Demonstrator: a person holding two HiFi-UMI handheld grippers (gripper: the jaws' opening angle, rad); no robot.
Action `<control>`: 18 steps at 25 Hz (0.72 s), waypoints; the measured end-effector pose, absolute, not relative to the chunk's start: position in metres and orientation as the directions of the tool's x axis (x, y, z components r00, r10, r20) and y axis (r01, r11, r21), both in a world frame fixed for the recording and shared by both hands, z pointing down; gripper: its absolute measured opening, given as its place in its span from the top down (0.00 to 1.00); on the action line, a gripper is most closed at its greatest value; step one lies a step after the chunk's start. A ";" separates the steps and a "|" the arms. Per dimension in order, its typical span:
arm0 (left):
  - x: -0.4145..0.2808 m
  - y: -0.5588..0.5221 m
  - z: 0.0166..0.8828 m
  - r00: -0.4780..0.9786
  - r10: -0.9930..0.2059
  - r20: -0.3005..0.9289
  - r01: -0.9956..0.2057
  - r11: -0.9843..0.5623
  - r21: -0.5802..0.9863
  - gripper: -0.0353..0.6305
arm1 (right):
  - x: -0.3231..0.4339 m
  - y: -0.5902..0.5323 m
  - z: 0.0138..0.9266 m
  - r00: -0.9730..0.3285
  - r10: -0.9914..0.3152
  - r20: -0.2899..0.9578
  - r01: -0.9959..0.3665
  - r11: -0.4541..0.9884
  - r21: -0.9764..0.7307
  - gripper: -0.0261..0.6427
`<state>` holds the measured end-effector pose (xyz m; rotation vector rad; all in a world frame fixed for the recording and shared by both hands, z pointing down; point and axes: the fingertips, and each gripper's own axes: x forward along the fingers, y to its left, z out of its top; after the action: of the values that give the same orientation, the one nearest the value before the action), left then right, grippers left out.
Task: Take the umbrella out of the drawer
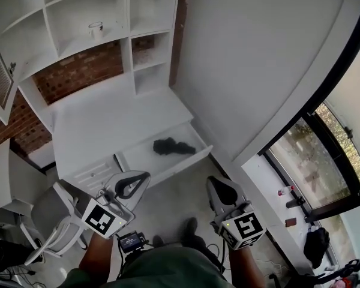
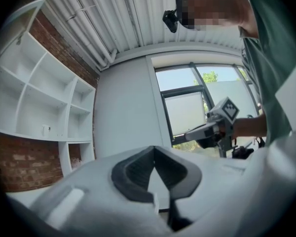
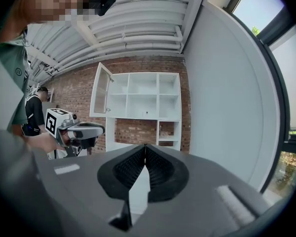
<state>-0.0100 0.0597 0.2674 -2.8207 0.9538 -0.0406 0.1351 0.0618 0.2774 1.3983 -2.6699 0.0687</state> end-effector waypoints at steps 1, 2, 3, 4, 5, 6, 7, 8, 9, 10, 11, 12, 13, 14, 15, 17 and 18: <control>-0.011 0.056 0.268 0.791 -0.611 -0.025 -0.606 -0.779 -0.163 0.95 | 0.134 0.056 0.278 -0.570 -0.811 0.134 -0.817 0.577 0.018 0.95; -0.011 0.051 0.268 0.787 -0.617 -0.022 -0.612 -0.774 -0.163 0.95 | 0.134 0.050 0.279 -0.577 -0.806 0.133 -0.812 0.584 0.016 0.95; -0.011 0.047 0.268 0.781 -0.625 -0.020 -0.619 -0.768 -0.164 0.95 | 0.134 0.044 0.279 -0.584 -0.801 0.132 -0.807 0.591 0.013 0.95; -0.011 0.042 0.268 0.774 -0.633 -0.019 -0.627 -0.762 -0.164 0.95 | 0.134 0.038 0.279 -0.592 -0.795 0.131 -0.801 0.599 0.011 0.95; -0.010 0.037 0.267 0.767 -0.641 -0.018 -0.635 -0.755 -0.165 0.95 | 0.134 0.032 0.280 -0.601 -0.789 0.130 -0.795 0.607 0.009 0.95; -0.010 0.033 0.267 0.761 -0.649 -0.016 -0.642 -0.749 -0.167 0.95 | 0.135 0.026 0.280 -0.609 -0.783 0.129 -0.789 0.615 0.007 0.95; -0.009 0.029 0.267 0.755 -0.656 -0.012 -0.648 -0.743 -0.170 0.95 | 0.135 0.019 0.279 -0.618 -0.776 0.127 -0.782 0.623 0.004 0.95; -0.008 0.024 0.266 0.749 -0.662 -0.008 -0.654 -0.737 -0.172 0.95 | 0.136 0.013 0.278 -0.628 -0.769 0.121 -0.775 0.632 -0.001 0.95; -0.005 0.018 0.266 0.743 -0.670 -0.005 -0.660 -0.731 -0.172 0.95 | 0.136 0.006 0.277 -0.642 -0.759 0.109 -0.764 0.645 -0.010 0.95; -0.003 0.013 0.266 0.736 -0.677 -0.003 -0.667 -0.725 -0.173 0.95 | 0.137 0.000 0.274 -0.657 -0.748 0.094 -0.752 0.658 -0.020 0.95; 0.001 0.007 0.266 0.730 -0.684 -0.001 -0.673 -0.718 -0.175 0.95 | 0.139 -0.007 0.273 -0.671 -0.737 0.083 -0.741 0.671 -0.029 0.95; 0.005 0.001 0.267 0.723 -0.691 0.001 -0.680 -0.712 -0.176 0.95 | 0.142 -0.014 0.272 -0.681 -0.728 0.078 -0.732 0.680 -0.035 0.95; 0.009 -0.006 0.267 0.716 -0.698 0.004 -0.687 -0.705 -0.176 0.95 | 0.146 -0.021 0.273 -0.688 -0.722 0.078 -0.725 0.687 -0.039 0.95; 0.014 -0.012 0.268 0.709 -0.705 0.008 -0.693 -0.699 -0.174 0.95 | 0.151 -0.029 0.275 -0.692 -0.717 0.084 -0.721 0.692 -0.039 0.95; 0.019 -0.018 0.269 0.703 -0.711 0.012 -0.699 -0.694 -0.172 0.95 | 0.157 -0.037 0.278 -0.693 -0.714 0.096 -0.719 0.694 -0.037 0.95; 0.029 -0.031 0.273 0.690 -0.724 0.023 -0.711 -0.683 -0.169 0.95 | 0.169 -0.053 0.284 -0.698 -0.706 0.116 -0.714 0.699 -0.038 0.95; 0.033 -0.037 0.275 0.682 -0.730 0.027 -0.717 -0.676 -0.167 0.95 | 0.173 -0.061 0.287 -0.706 -0.698 0.119 -0.706 0.707 -0.041 0.95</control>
<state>0.0332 -0.0375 0.2752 -2.7486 1.1897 -0.1383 0.1728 -0.0610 0.2867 1.1608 -2.8143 0.1278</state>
